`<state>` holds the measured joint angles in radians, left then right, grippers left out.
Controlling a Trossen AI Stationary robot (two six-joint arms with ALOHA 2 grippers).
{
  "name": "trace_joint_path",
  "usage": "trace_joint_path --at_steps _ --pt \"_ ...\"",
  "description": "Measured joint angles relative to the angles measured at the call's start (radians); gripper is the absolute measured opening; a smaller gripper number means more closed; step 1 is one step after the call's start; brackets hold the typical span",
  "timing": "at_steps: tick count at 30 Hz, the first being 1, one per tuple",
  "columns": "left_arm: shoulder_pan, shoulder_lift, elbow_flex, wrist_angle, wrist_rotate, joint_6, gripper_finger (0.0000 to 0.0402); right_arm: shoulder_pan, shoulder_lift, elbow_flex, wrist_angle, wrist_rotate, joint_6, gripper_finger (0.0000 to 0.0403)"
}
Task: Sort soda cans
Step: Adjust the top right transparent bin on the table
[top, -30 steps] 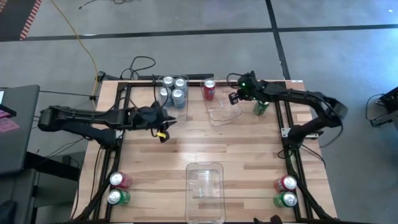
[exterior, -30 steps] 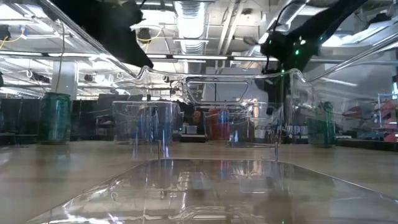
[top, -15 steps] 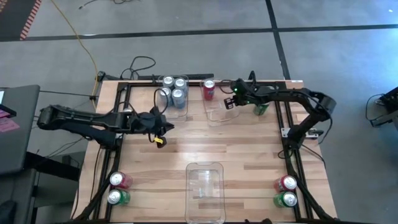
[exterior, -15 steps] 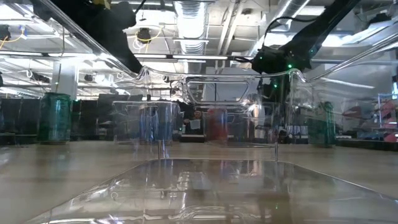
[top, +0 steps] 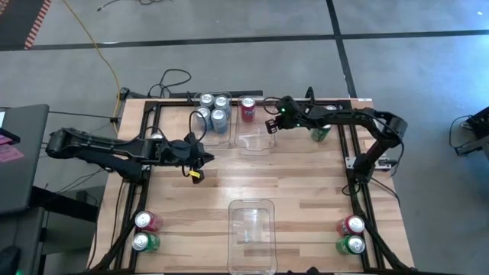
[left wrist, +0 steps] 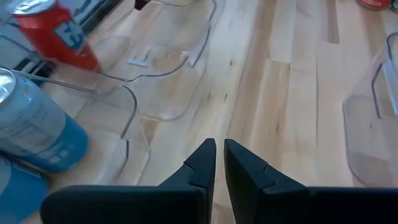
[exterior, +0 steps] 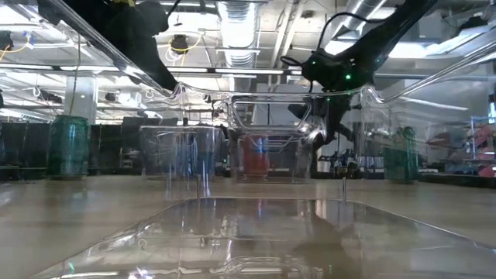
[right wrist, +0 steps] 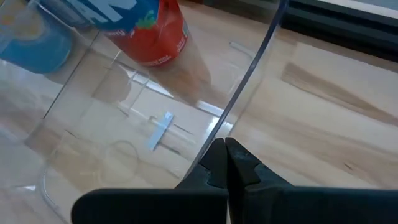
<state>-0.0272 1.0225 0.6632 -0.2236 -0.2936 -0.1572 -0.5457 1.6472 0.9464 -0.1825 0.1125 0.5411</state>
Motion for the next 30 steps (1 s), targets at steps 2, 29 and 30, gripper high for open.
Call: trace_joint_path --at_steps 2,29,30 --pt "-0.012 0.0 0.0 -0.012 0.0 -0.008 0.0028 0.0 0.029 0.021 0.007 -0.009 -0.014 0.0007" --pt "-0.042 0.0 0.001 -0.057 -0.006 -0.005 0.0028 -0.004 0.138 0.125 -0.001 -0.07 -0.101 0.0007" --pt "-0.042 0.0 0.001 -0.057 -0.006 -0.006 0.0028 -0.004 0.138 0.125 -0.002 -0.071 -0.102 0.0007"
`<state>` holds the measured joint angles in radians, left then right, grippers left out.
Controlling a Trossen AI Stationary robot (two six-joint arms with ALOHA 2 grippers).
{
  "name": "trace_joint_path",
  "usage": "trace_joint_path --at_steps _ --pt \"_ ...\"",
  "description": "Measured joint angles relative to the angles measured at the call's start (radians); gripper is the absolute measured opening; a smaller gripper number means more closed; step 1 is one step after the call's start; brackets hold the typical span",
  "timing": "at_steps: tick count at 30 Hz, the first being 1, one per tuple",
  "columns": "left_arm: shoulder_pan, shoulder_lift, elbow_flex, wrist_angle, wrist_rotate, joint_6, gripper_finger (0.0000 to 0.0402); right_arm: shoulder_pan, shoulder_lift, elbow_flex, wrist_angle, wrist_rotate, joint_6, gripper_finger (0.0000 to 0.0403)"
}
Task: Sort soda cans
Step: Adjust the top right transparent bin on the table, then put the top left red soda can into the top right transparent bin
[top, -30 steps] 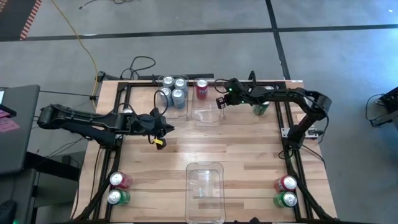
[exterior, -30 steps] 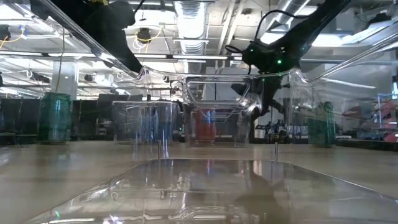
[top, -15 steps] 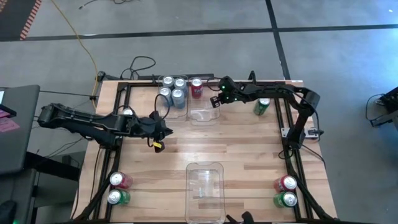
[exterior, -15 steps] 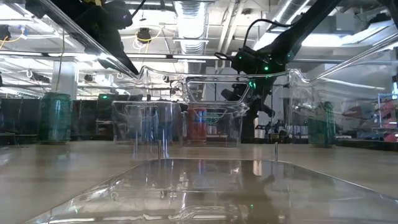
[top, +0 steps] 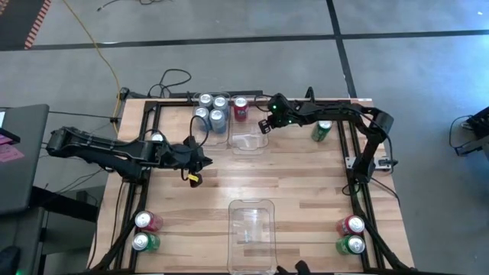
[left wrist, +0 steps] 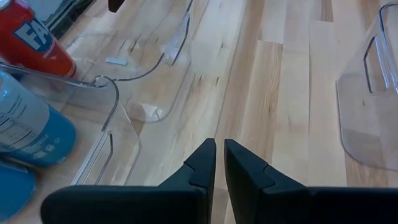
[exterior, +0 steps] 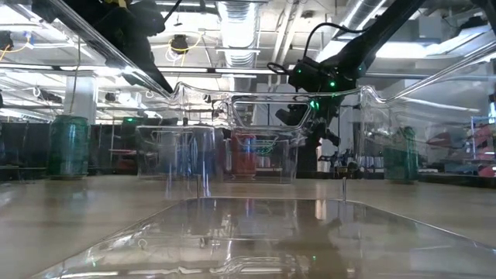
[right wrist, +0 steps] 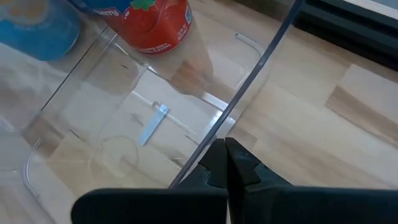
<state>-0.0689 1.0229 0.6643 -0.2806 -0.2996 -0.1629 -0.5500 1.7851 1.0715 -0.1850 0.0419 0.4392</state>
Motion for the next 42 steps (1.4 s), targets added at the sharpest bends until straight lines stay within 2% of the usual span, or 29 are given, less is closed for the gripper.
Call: trace_joint_path --at_steps 7,12,18,23,26,29,34,36,42 --pt "0.003 -0.003 0.006 -0.001 -0.004 0.014 0.0028 -0.01 -0.076 0.001 -0.066 -0.048 -0.056 0.0007" --pt "0.006 -0.006 0.065 0.003 -0.046 0.087 0.0028 -0.021 -0.244 0.002 -0.199 -0.049 -0.104 0.0007" --pt "0.006 -0.007 0.138 0.019 -0.075 0.247 0.0028 -0.029 -0.437 0.002 -0.365 -0.048 -0.21 0.0007" --pt "0.016 -0.007 0.148 0.093 -0.083 0.338 0.0028 -0.016 -0.533 0.002 -0.296 -0.048 -0.188 0.0007" --pt "0.019 -0.007 0.148 0.071 -0.084 0.335 0.0028 0.0 -0.564 0.002 -0.226 -0.049 -0.167 0.0007" --pt "0.019 -0.007 0.147 0.045 -0.084 0.339 0.0028 0.015 -0.57 0.002 -0.184 -0.048 -0.067 0.0007" --pt "0.019 -0.007 0.147 0.073 -0.083 0.353 0.0028 0.033 -0.575 0.002 -0.263 -0.058 0.004 0.0007" --pt "0.019 -0.007 0.147 0.081 -0.083 0.344 0.0028 0.035 -0.585 0.001 -0.349 -0.029 0.005 0.0007" --pt "0.019 -0.007 0.147 0.08 -0.082 0.33 0.0028 0.016 -0.628 0.001 -0.6 0.148 -0.023 0.0008"
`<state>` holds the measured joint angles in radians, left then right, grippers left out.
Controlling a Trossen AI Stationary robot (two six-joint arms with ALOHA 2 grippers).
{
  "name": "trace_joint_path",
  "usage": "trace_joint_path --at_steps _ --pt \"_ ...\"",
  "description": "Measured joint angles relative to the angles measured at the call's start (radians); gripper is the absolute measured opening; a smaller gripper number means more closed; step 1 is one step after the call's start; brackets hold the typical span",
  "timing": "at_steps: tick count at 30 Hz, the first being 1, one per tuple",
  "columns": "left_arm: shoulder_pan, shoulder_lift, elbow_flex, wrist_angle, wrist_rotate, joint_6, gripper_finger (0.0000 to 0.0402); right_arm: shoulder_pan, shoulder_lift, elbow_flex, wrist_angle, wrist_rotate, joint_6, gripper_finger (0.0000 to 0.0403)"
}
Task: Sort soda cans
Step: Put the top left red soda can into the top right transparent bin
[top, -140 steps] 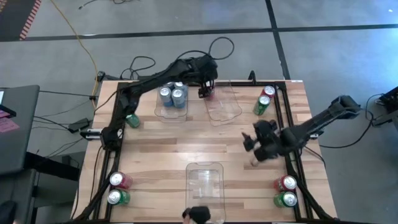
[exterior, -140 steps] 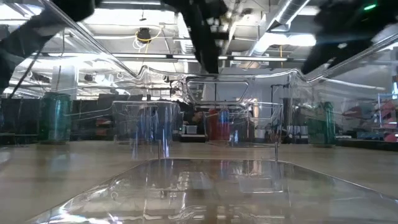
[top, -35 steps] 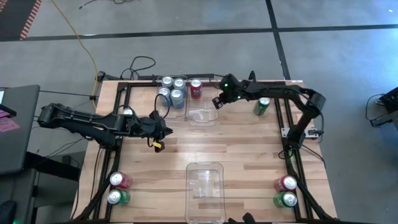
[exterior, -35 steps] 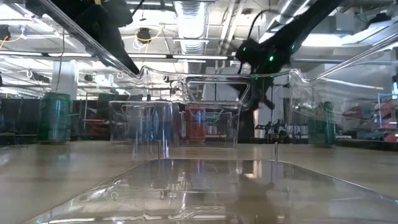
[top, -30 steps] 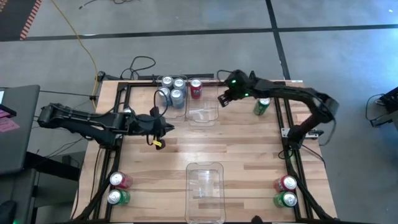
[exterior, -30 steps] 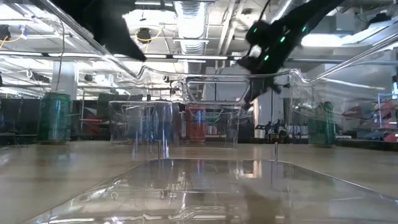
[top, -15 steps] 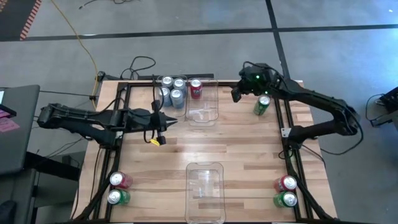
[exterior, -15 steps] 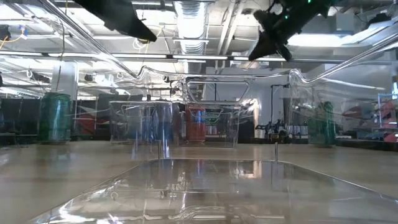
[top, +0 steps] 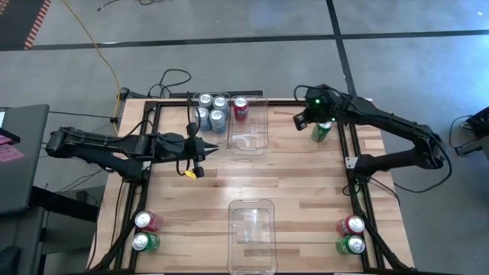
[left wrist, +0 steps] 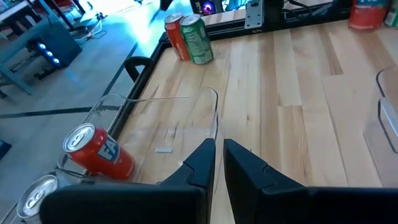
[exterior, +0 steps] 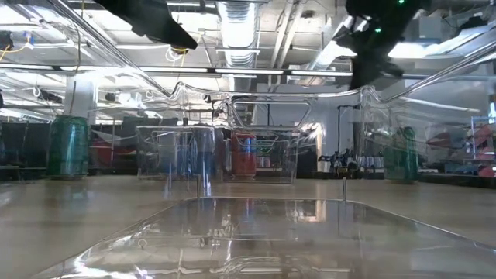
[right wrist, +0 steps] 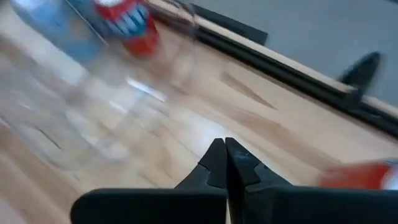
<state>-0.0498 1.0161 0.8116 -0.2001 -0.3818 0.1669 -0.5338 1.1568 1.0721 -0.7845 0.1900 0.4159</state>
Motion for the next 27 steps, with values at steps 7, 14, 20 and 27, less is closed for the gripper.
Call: trace_joint_path --at_steps 7,14,20,27 --pt "0.0 0.0 0.0 0.023 0.002 -0.031 0.0028 -0.001 -0.04 0.0 -0.11 0.018 -0.118 0.0097" --pt "0.0 0.0 0.0 0.02 0.002 -0.038 0.0028 -0.026 -0.041 0.001 -0.114 0.125 -0.081 0.0265" --pt "0.0 0.0 -0.001 -0.018 0.001 0.002 0.0028 -0.172 -0.025 0.032 -0.217 0.147 0.101 0.0336" --pt "0.0 0.0 -0.001 -0.019 0.001 -0.007 0.0028 -0.306 0.049 0.031 -0.258 0.123 0.154 0.0384"
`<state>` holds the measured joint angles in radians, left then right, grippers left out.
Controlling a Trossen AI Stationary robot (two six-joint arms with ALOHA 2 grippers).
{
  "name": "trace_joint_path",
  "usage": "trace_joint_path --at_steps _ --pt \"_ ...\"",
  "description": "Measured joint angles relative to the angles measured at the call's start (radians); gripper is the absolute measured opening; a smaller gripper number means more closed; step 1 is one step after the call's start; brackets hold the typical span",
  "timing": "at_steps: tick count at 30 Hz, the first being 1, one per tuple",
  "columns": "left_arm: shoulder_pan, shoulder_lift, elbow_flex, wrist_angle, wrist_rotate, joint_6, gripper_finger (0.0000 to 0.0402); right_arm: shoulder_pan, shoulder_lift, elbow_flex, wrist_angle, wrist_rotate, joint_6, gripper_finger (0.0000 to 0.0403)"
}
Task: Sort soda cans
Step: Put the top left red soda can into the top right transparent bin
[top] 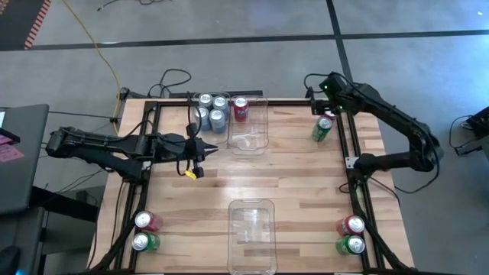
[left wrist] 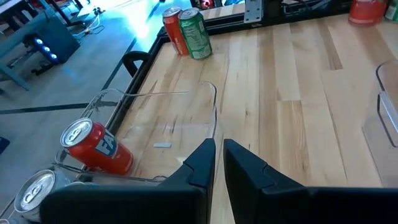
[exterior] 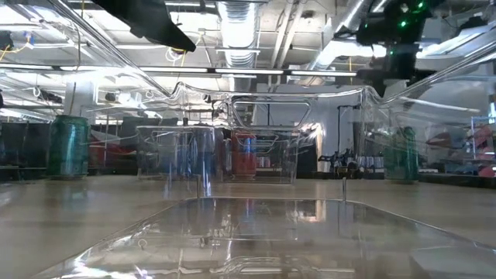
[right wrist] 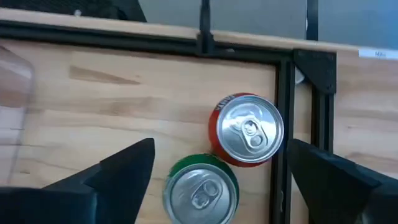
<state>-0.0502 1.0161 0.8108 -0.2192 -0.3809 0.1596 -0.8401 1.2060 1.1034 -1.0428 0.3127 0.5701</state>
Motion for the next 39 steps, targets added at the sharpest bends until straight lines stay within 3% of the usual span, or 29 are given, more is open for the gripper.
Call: trace_joint_path --at_steps 7,15,34,39 --pt "0.0 0.0 0.0 0.001 0.0 -0.003 0.0028 -0.078 0.11 0.0 -0.003 -0.077 -0.026 0.0397" --pt "0.0 0.0 0.0 -0.03 0.0 -0.006 0.0028 -0.114 0.225 0.003 -0.022 -0.071 -0.051 0.0399" --pt "0.0 0.0 0.0 -0.039 0.0 -0.015 0.0028 -0.133 0.243 -0.048 0.099 -0.099 0.032 0.0389" --pt "0.0 0.0 0.0 -0.039 0.0 -0.007 0.0028 -0.121 0.243 -0.048 0.117 -0.1 0.032 0.037"
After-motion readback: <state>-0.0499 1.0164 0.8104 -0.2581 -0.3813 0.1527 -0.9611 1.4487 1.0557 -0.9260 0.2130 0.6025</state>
